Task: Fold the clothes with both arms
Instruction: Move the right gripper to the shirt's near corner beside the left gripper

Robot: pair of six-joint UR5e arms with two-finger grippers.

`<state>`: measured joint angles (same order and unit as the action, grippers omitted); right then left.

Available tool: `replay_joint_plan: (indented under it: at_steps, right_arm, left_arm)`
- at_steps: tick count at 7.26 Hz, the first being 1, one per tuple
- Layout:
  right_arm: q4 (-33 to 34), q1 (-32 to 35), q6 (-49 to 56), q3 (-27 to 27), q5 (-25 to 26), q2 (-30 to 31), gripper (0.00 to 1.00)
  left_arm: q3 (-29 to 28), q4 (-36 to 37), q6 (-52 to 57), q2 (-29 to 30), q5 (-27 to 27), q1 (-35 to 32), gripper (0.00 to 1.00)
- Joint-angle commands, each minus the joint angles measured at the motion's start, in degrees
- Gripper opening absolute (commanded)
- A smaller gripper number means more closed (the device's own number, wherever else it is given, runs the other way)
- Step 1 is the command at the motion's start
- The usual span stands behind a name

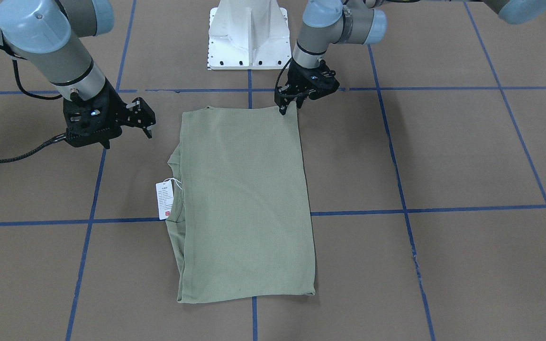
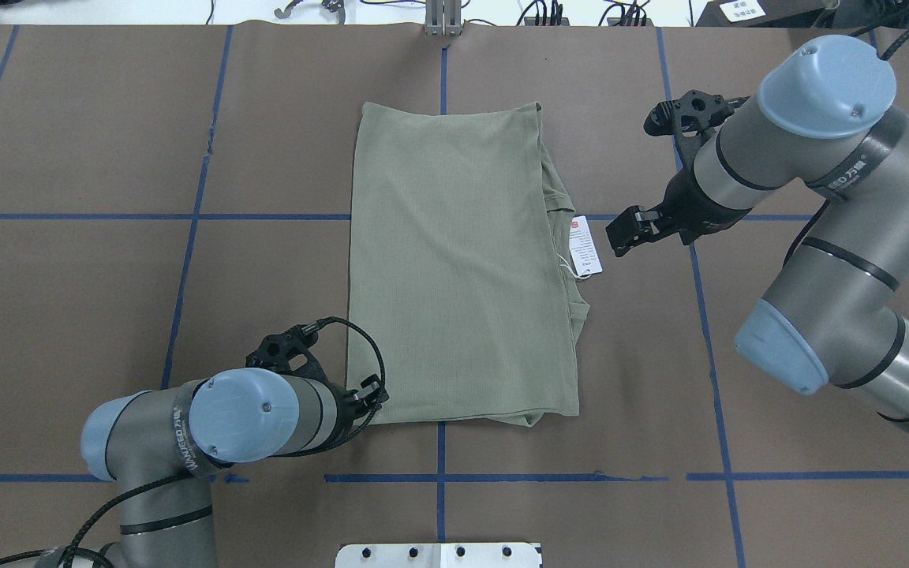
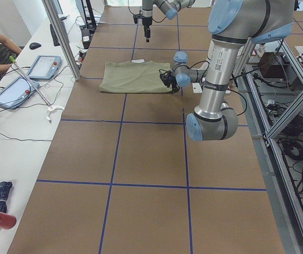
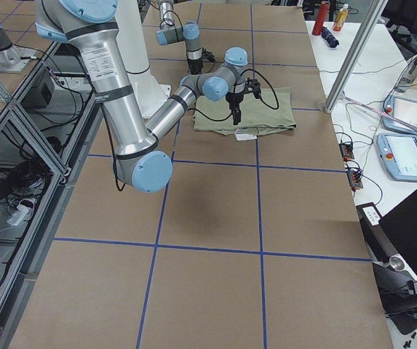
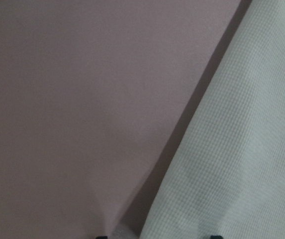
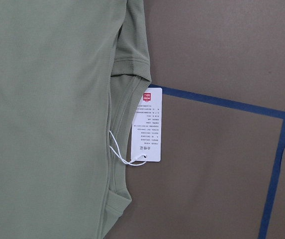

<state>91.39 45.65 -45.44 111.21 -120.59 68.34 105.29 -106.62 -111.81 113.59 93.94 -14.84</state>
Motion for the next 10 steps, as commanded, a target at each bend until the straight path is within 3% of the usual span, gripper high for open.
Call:
replay_joint_plan:
  at_steps: [1, 4, 5, 7, 9, 10]
  right_arm:
    - [0.02, -0.04, 0.09, -0.03, 0.01, 0.04, 1.0]
    - [0.02, -0.04, 0.09, -0.03, 0.01, 0.04, 1.0]
    - [-0.07, 0.05, 0.0, 0.06, -0.08, 0.04, 1.0]
    - [-0.07, -0.04, -0.61, 0.85, -0.17, 0.3, 1.0]
    - [-0.07, -4.49, -12.68, 2.42, 2.1, -0.05, 1.0]
    - [-0.16, -9.13, -22.66, 5.04, 6.29, 0.3, 1.0]
  left_arm:
    - [-0.25, -0.08, 0.01, 0.14, -0.07, 0.07, 0.48]
    - [-0.34, -0.08, 0.01, 0.58, -0.07, 0.07, 0.16]
    - [-0.26, -0.08, 0.18, 0.58, 0.02, 0.07, 0.0]
    - [0.53, -0.08, 0.27, 0.67, 0.19, 0.07, 0.0]
    - [0.62, 0.0, 0.36, 0.93, 0.28, -0.02, 0.0]
    - [0.62, 0.0, 0.36, 1.02, 0.37, -0.02, 0.0]
